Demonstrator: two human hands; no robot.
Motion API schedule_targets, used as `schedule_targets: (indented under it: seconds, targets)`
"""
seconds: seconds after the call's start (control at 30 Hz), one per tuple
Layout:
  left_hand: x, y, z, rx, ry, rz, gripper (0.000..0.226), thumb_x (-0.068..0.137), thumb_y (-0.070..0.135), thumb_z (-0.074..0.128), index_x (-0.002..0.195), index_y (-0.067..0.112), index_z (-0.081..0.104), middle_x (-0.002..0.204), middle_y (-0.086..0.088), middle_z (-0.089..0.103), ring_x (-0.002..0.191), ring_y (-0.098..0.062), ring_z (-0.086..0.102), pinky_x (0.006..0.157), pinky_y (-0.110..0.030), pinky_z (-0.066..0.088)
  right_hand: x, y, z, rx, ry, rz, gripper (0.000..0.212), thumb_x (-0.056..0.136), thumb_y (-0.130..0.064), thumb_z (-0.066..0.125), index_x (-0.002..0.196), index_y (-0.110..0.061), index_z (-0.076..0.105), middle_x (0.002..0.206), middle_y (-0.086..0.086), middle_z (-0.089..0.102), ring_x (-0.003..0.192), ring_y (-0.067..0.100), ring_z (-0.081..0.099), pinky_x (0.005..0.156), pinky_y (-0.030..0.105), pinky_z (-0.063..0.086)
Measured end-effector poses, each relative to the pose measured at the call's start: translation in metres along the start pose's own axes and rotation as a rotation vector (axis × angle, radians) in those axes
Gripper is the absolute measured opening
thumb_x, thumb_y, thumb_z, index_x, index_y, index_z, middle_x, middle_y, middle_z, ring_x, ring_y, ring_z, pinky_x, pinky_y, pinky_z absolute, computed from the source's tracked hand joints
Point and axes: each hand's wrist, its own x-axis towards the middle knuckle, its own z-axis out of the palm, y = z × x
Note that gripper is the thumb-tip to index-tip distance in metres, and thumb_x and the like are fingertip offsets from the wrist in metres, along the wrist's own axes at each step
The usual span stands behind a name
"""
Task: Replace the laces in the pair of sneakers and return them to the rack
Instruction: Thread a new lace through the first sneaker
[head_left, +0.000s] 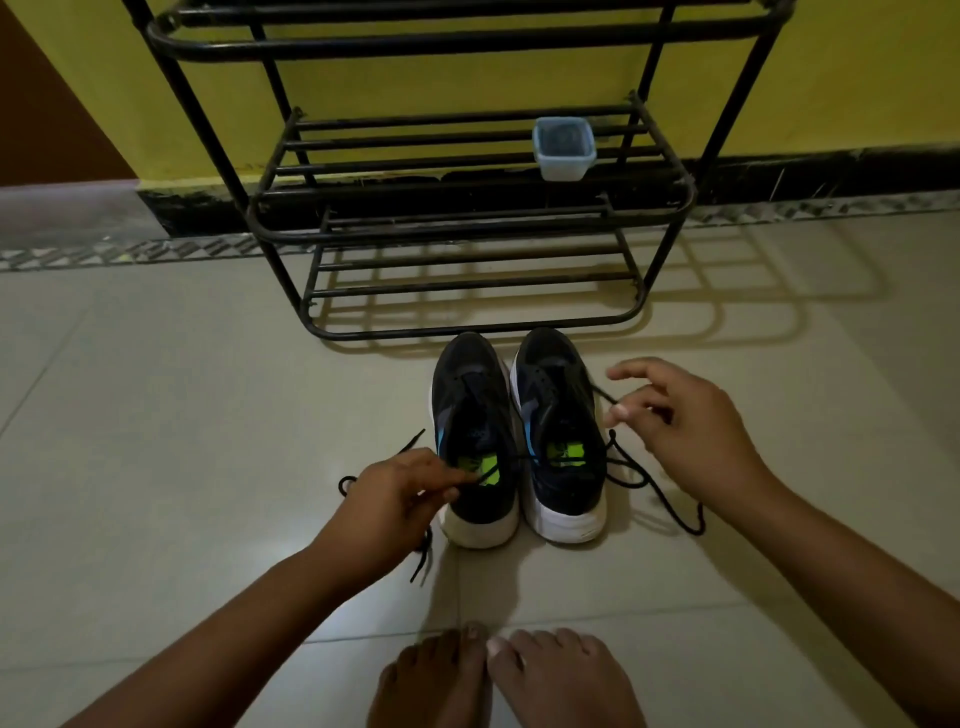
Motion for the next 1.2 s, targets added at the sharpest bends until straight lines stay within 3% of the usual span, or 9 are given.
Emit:
schedule_targets:
  seconds: [0.07, 0.17, 0.43, 0.6, 0.73, 0.83, 0.97, 1.07, 1.2]
  targets:
    - [0.002, 0.014, 0.001, -0.13, 0.035, -0.04, 0.025, 0.082, 0.009, 0.07, 0.099, 0.027, 0.074, 0.085, 0.017, 0.069, 0.083, 0.001, 0.062, 0.07, -0.006, 0.043, -0.007, -0.015, 0.009, 0.244, -0.139, 0.052, 0.018, 0.088, -0.006, 0.059, 0.099, -0.019, 0.063, 0.078, -0.002, 0.074, 0.066, 0.0, 0.064, 0.059, 0.014, 0.046]
    - [0.005, 0.033, 0.0, -0.425, 0.09, -0.182, 0.018, 0.078, 0.007, 0.073, 0.089, 0.021, 0.076, 0.081, 0.009, 0.074, 0.076, -0.003, 0.069, 0.068, -0.01, 0.048, -0.016, -0.028, 0.02, 0.361, -0.282, 0.054, 0.014, 0.087, 0.001, 0.059, 0.09, -0.009, 0.069, 0.078, 0.005, 0.074, 0.07, 0.006, 0.068, 0.06, 0.013, 0.047]
    - [0.005, 0.046, -0.002, -0.748, 0.077, -0.322, 0.014, 0.077, 0.002, 0.069, 0.086, 0.012, 0.074, 0.077, -0.007, 0.073, 0.068, -0.011, 0.065, 0.061, -0.019, 0.051, -0.023, -0.029, 0.035, 0.247, -0.24, -0.056, 0.019, 0.081, -0.009, 0.069, 0.07, -0.024, 0.068, 0.067, 0.005, 0.066, 0.064, 0.018, 0.061, 0.066, 0.028, 0.05]
    - [0.003, 0.045, -0.002, -0.784, 0.044, -0.312, 0.024, 0.075, 0.0, 0.07, 0.094, 0.014, 0.072, 0.072, -0.008, 0.067, 0.068, -0.013, 0.064, 0.063, -0.019, 0.051, -0.021, -0.024, 0.034, 0.197, -0.246, -0.057, 0.016, 0.081, -0.011, 0.069, 0.071, -0.023, 0.068, 0.069, 0.004, 0.069, 0.07, 0.019, 0.066, 0.069, 0.029, 0.052]
    - [0.003, 0.045, -0.002, -0.757, 0.034, -0.305, 0.02, 0.074, 0.005, 0.071, 0.092, 0.014, 0.074, 0.075, -0.012, 0.067, 0.067, -0.014, 0.063, 0.064, -0.019, 0.05, -0.022, -0.025, 0.035, 0.191, -0.305, -0.078, 0.021, 0.082, -0.006, 0.068, 0.071, -0.024, 0.067, 0.07, -0.003, 0.068, 0.07, 0.008, 0.065, 0.067, 0.016, 0.05]
    - [0.003, 0.045, -0.002, -0.748, 0.041, -0.305, 0.015, 0.077, 0.007, 0.069, 0.09, 0.011, 0.074, 0.079, -0.009, 0.072, 0.067, -0.013, 0.064, 0.063, -0.019, 0.05, -0.021, -0.024, 0.035, 0.138, -0.304, -0.08, 0.02, 0.082, -0.01, 0.068, 0.073, -0.027, 0.065, 0.073, -0.006, 0.066, 0.072, 0.005, 0.062, 0.066, 0.014, 0.046]
    - [0.003, 0.047, -0.002, -0.741, 0.036, -0.295, 0.016, 0.076, 0.013, 0.067, 0.09, 0.012, 0.075, 0.081, -0.006, 0.073, 0.066, -0.009, 0.064, 0.063, -0.019, 0.05, -0.02, -0.022, 0.035, -0.153, -0.318, -0.202, 0.01, 0.082, -0.03, 0.068, 0.087, -0.037, 0.062, 0.089, -0.011, 0.058, 0.095, 0.008, 0.047, 0.08, 0.025, 0.041]
    - [0.003, 0.047, -0.001, -0.746, 0.028, -0.288, 0.019, 0.075, 0.017, 0.067, 0.091, 0.011, 0.075, 0.082, -0.007, 0.073, 0.07, -0.01, 0.065, 0.065, -0.021, 0.051, -0.02, -0.025, 0.039, -0.161, -0.316, -0.237, 0.014, 0.085, -0.03, 0.065, 0.098, -0.03, 0.069, 0.09, -0.007, 0.057, 0.096, 0.013, 0.046, 0.083, 0.029, 0.04]
    - [0.003, 0.046, 0.0, -0.74, 0.037, -0.287, 0.018, 0.074, 0.016, 0.069, 0.091, 0.014, 0.074, 0.084, -0.008, 0.073, 0.078, -0.02, 0.068, 0.07, -0.025, 0.055, -0.02, -0.023, 0.041, -0.146, -0.312, -0.249, 0.01, 0.086, -0.024, 0.065, 0.091, -0.022, 0.073, 0.083, -0.005, 0.059, 0.089, 0.017, 0.049, 0.08, 0.033, 0.043]
